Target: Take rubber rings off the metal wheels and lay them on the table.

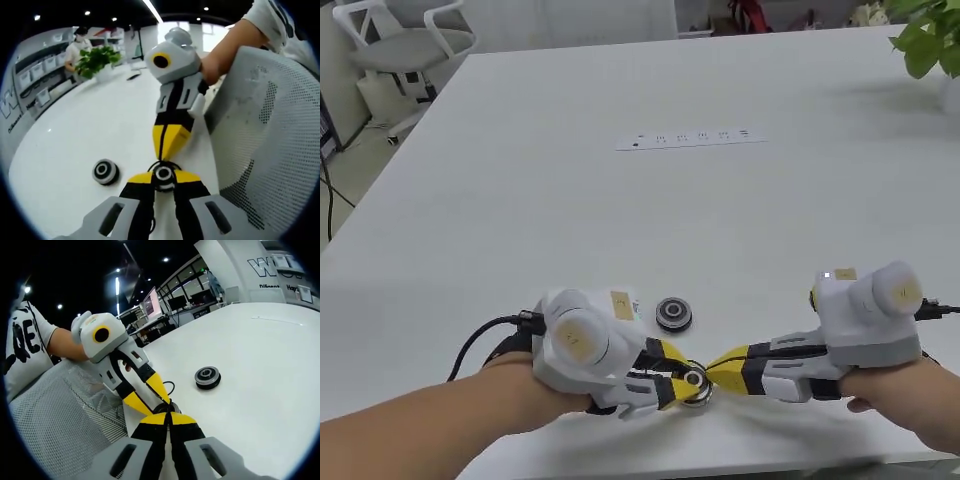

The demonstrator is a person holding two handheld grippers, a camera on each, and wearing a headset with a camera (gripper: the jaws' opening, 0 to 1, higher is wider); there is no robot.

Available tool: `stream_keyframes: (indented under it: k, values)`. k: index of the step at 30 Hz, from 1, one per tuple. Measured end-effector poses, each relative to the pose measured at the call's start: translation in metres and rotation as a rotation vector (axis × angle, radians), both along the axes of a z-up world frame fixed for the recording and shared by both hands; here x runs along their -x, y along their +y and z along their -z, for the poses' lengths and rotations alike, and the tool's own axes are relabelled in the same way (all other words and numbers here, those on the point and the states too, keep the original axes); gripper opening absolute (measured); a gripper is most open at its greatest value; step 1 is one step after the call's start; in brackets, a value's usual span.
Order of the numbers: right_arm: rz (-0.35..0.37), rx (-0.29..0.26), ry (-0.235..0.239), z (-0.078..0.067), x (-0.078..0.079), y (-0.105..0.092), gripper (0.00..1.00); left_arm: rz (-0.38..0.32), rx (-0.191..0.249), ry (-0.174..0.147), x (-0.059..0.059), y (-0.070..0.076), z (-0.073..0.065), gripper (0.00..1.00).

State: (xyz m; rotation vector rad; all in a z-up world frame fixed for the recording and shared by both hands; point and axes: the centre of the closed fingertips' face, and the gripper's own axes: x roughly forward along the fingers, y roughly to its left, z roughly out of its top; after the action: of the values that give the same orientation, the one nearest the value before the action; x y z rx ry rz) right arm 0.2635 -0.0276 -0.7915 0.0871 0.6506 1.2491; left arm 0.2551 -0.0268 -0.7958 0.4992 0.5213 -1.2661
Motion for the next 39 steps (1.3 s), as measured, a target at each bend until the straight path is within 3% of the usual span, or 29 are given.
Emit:
stream_keyframes:
  k: [3,7,11,26,39]
  values:
    - [0.001,0.000,0.002,0.000,-0.001,0.000,0.00,0.024,0.007,0.043,0.007,-0.001,-0.001,0.23]
    - [0.007,-0.006,0.007,-0.001,-0.001,0.000,0.00,0.047,-0.002,0.029,0.011,0.000,-0.003,0.27]
    - [0.023,-0.019,0.011,-0.002,-0.003,-0.002,0.00,0.035,0.044,0.050,0.010,0.000,-0.016,0.28]
    - [0.010,-0.026,0.030,-0.004,0.000,0.000,0.00,-0.005,0.098,0.049,0.009,0.023,-0.042,0.42]
    - [-0.011,-0.037,0.042,-0.015,0.003,0.002,0.00,-0.054,0.119,0.021,0.007,0.050,-0.057,0.47]
